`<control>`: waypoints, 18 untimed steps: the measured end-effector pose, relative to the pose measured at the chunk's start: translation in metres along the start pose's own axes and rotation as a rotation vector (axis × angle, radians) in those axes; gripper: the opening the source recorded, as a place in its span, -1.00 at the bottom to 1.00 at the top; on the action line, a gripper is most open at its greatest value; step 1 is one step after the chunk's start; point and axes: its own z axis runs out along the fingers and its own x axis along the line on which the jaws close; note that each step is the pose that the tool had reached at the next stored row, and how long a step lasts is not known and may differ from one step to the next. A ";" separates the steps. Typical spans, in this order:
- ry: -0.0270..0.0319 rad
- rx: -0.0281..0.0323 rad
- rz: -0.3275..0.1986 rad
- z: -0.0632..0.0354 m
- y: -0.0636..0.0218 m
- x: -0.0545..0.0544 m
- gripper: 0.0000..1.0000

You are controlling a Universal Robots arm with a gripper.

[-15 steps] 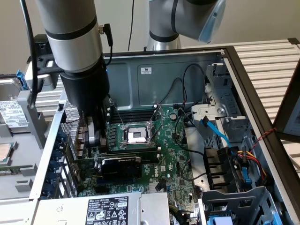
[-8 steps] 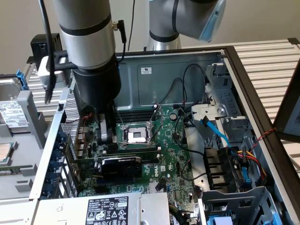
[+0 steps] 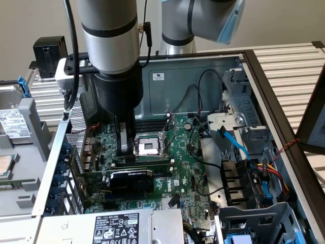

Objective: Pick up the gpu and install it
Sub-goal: 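Press down on the gpu until it lock into place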

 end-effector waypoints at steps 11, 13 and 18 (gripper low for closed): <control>-0.0001 -0.0309 0.001 0.0034 -0.0102 0.003 -0.79; 0.0000 -0.0316 0.001 0.0061 -0.0102 0.003 -0.79; 0.0000 -0.0372 0.001 0.0094 -0.0102 0.004 -0.79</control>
